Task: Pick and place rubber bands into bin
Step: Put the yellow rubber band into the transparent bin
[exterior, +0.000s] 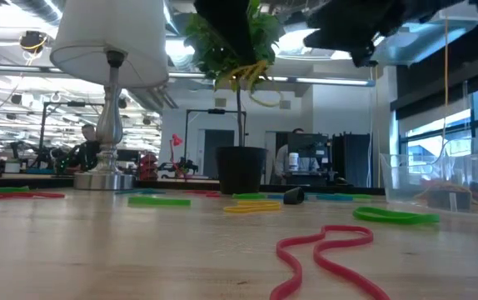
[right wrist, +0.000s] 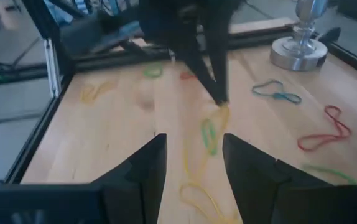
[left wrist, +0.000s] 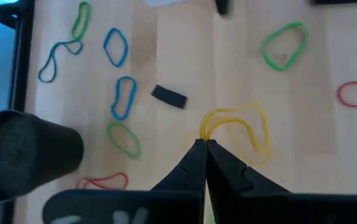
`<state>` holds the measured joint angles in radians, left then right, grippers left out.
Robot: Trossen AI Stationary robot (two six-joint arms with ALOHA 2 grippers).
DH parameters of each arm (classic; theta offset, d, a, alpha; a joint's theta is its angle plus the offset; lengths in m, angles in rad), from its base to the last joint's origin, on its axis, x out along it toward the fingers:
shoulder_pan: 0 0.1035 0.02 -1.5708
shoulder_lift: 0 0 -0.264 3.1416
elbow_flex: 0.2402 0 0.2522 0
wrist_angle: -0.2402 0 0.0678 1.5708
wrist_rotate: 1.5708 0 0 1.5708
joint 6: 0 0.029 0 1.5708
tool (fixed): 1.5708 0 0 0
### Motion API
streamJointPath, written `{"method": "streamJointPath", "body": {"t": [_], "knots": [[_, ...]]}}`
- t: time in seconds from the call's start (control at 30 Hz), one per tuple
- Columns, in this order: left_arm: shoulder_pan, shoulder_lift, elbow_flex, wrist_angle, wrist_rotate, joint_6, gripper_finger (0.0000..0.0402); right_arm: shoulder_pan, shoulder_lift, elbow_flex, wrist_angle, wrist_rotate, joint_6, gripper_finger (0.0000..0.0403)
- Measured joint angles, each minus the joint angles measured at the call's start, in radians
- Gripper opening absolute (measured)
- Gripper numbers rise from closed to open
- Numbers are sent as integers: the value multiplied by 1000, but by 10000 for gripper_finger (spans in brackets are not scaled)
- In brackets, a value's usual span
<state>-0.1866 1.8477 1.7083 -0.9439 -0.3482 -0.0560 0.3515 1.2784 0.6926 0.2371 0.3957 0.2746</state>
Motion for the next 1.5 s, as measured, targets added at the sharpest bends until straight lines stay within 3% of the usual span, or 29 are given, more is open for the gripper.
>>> {"method": "streamJointPath", "body": {"t": [0.37, 0.73, 1.03, 1.27, 1.5], "knots": [[57, 0, 4, 7, 2, 141, 3, -118, 110, 0, 195, -23, -45, 161], [128, 8, -3, 1, 18, 278, 4, -176, 120, 0, 122, -60, -9, 161], [223, 10, -227, 134, 233, 253, 61, -175, 120, 1, -235, -102, 266, 161], [248, 10, -413, 383, 313, 249, 129, -174, 120, 1, -262, -138, 328, 161], [272, 10, -521, 538, 296, 236, 163, -172, 120, 1, -261, -138, 333, 161]]}}
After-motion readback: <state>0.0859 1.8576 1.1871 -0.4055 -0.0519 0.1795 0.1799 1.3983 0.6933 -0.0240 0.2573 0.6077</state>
